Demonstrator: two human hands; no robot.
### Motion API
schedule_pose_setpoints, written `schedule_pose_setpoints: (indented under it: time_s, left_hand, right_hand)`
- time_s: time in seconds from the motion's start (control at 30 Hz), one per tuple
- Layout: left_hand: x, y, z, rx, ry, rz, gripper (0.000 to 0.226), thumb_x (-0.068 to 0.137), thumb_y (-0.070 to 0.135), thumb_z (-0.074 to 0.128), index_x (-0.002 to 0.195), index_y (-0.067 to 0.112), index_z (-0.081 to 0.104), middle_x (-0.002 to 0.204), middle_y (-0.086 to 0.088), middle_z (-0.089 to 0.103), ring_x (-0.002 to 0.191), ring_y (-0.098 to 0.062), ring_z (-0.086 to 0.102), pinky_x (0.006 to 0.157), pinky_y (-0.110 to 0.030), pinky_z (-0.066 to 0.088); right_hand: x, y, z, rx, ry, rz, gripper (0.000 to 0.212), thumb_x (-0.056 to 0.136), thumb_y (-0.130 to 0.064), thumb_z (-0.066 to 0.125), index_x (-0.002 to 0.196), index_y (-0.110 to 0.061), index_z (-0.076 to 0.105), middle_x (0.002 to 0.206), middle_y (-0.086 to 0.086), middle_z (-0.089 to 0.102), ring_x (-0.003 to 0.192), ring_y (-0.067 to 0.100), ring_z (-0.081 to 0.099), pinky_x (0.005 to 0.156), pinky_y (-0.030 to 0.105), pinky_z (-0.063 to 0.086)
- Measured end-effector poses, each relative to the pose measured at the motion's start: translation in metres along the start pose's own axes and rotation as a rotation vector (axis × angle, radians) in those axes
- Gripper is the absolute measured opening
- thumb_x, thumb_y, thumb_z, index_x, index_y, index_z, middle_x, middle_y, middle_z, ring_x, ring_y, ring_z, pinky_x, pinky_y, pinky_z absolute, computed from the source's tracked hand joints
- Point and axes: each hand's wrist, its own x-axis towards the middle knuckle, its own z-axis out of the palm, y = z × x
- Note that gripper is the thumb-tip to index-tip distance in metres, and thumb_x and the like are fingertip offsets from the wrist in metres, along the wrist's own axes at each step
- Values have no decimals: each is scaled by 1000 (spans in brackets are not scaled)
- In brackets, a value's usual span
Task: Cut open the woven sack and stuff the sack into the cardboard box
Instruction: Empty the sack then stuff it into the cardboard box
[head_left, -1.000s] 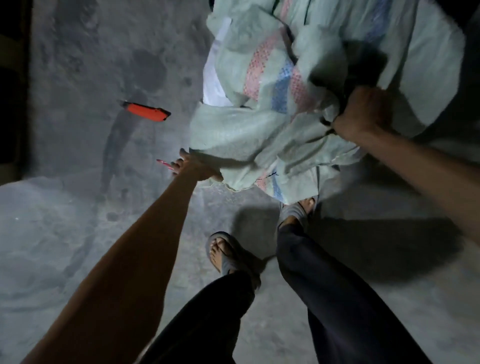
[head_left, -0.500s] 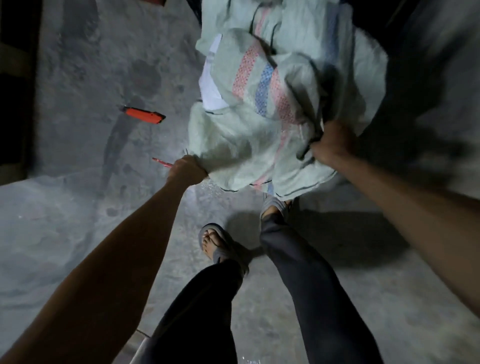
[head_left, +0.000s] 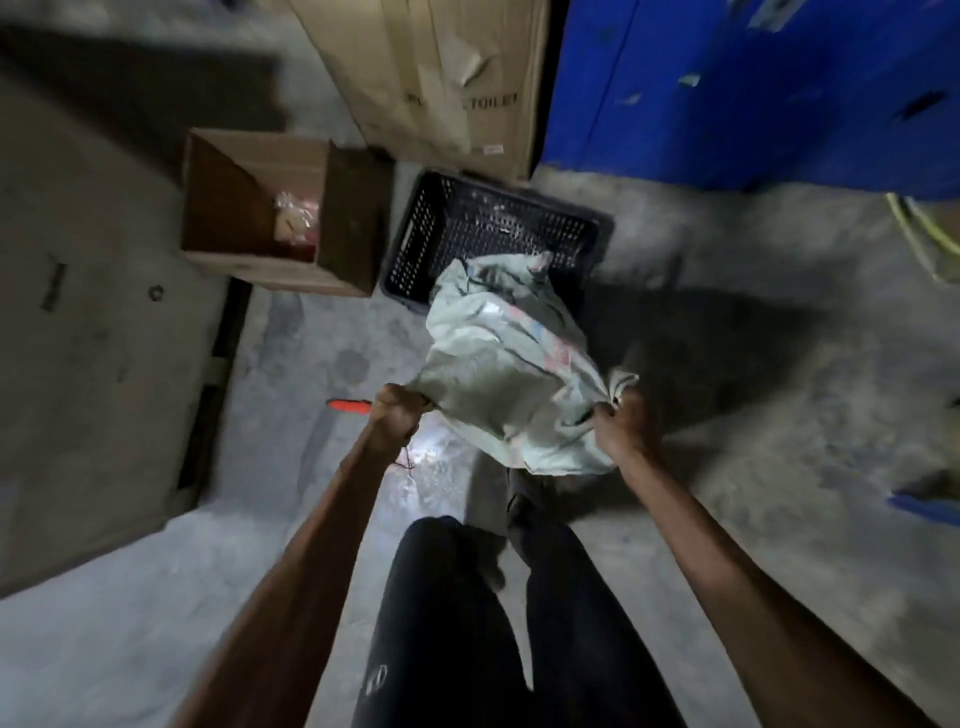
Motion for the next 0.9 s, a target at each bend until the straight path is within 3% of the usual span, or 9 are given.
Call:
schedule_pose_setpoints:
  time_s: [0.1, 0.2, 0.33, 0.4, 0.5, 0.63, 0.73, 0.8, 0.9]
  left_hand:
    - [-22, 41, -26, -133, -10, 111, 35, 81, 9, 68, 55, 8, 44, 25, 7, 34, 20, -2, 26, 32, -12, 17]
    - [-29, 88, -56, -226, -23, 228, 39, 95, 3, 58, 59, 12, 44, 32, 11, 36, 26, 0, 26, 34, -11, 16]
    - [-29, 171, -115, -243, 87, 311, 44, 98, -3, 49, 58, 15, 44, 32, 10, 38, 26, -1, 28, 35, -8, 18]
    - [-34, 211, -140, -239, 125, 330, 38, 97, 1, 52, 62, 14, 51, 30, 9, 47, 25, -2, 41, 31, -8, 27]
    - [-43, 249, -164, -173, 80, 260, 30, 98, 13, 60, 68, 16, 60, 35, 9, 56, 28, -3, 49, 31, -10, 33]
    - [-48, 274, -176, -74, -50, 324, 22, 102, 20, 55, 82, 16, 61, 46, 7, 47, 26, -2, 33, 29, -15, 24]
    - [-55, 310, -189, -199, -17, 332, 21, 104, 20, 47, 89, 12, 59, 56, 1, 42, 28, -4, 32, 30, -15, 22]
    - [-66, 327, -197, -189, 13, 336, 32, 103, 23, 48, 73, 17, 57, 51, 3, 42, 29, -6, 31, 34, -15, 19]
    - [-88, 321, -196, -254, -22, 382, 26, 99, 19, 52, 73, 14, 57, 46, 1, 44, 29, -8, 30, 34, -15, 20]
  right_hand:
    - [-9, -50, -28, 146, 50, -31, 34, 86, -7, 58, 118, 1, 63, 123, 22, 66, 117, 37, 61, 91, 34, 47]
    - [-9, -97, -56, 174, 96, -37, 25, 85, -9, 59, 107, 2, 66, 110, 22, 69, 105, 37, 66, 74, 29, 42]
    - [-1, -164, -97, 269, 213, -56, 30, 87, -22, 66, 103, 3, 66, 106, 20, 71, 99, 33, 69, 73, 33, 48]
    - [-1, -196, -119, 387, 125, -44, 43, 82, -34, 74, 110, -2, 66, 108, 10, 70, 99, 25, 66, 76, 26, 48]
    - [-2, -234, -151, 355, -112, -18, 74, 62, -54, 84, 120, -11, 67, 118, 10, 70, 106, 23, 66, 97, 36, 52]
    - [-8, -248, -180, 454, 133, -71, 30, 81, -28, 70, 103, -7, 73, 104, 15, 73, 93, 28, 70, 76, 34, 53]
    - [-18, -256, -181, 534, 147, -15, 13, 82, -24, 69, 86, -12, 74, 99, 16, 74, 93, 32, 71, 80, 43, 59]
    - [-31, -262, -185, 464, 154, -41, 16, 81, -29, 68, 77, -15, 73, 91, 14, 74, 90, 33, 71, 84, 50, 58]
    - [-45, -267, -193, 519, 224, -159, 27, 74, -40, 61, 73, -17, 74, 90, 10, 77, 91, 32, 70, 89, 50, 55]
